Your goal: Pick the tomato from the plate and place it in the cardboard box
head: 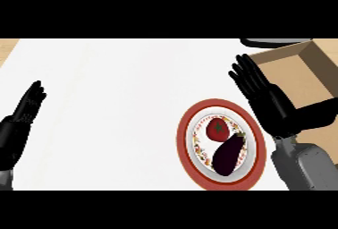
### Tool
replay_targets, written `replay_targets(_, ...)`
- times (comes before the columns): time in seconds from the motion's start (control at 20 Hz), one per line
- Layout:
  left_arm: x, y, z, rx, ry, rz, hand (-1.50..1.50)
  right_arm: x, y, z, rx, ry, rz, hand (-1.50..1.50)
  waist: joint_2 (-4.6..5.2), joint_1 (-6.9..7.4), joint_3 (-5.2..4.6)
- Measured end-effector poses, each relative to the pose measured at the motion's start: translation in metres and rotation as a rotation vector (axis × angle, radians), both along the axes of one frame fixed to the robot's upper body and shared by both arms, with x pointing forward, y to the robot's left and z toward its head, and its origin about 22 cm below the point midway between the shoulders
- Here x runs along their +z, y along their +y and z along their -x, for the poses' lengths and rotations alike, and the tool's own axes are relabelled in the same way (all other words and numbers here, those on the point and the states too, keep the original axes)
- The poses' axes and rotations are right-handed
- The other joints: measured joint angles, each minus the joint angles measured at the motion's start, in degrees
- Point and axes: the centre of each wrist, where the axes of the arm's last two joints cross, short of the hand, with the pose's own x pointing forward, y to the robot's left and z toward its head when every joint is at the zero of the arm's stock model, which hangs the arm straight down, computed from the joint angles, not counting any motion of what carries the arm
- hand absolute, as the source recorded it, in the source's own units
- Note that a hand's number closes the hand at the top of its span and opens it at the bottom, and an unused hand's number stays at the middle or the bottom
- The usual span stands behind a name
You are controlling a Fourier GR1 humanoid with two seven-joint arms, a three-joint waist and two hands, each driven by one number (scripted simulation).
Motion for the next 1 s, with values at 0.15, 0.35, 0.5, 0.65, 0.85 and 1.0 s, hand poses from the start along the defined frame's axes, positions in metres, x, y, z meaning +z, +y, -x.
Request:
replay_targets(0.15,-0.005,0.001,0.000,0.026,0.042,0.067,0.00,-0.001,-0.008,0.006,-0.094,0.013,0.035,-1.50,-0.74,-0.35,0.17)
replay_targets(0.35,-0.015,0.000,0.003,0.085,0.128,0.214,0.00,-0.001,-0.045,0.012,-0.361,0.008,0.198,-1.50,-1.33,-1.90,-0.07)
replay_targets(0.5,-0.022,0.000,0.007,0.111,0.184,0.296,0.00,0.000,-0.066,0.018,-0.632,-0.111,0.256,-1.50,-1.81,-3.09,0.05)
replay_targets(0.65,-0.022,-0.006,0.008,0.107,0.221,0.353,0.00,-0.008,-0.052,0.037,-0.743,-0.263,0.305,-1.50,-1.90,-2.75,0.19)
replay_targets(0.85,-0.014,-0.010,0.006,0.096,0.247,0.390,0.00,-0.006,-0.030,0.071,-0.749,-0.375,0.419,-1.50,-1.86,-2.01,0.21)
replay_targets(1.0,-0.012,-0.011,0.004,0.098,0.260,0.402,0.00,-0.007,-0.031,0.086,-0.684,-0.316,0.589,-1.50,-1.74,-1.83,0.08)
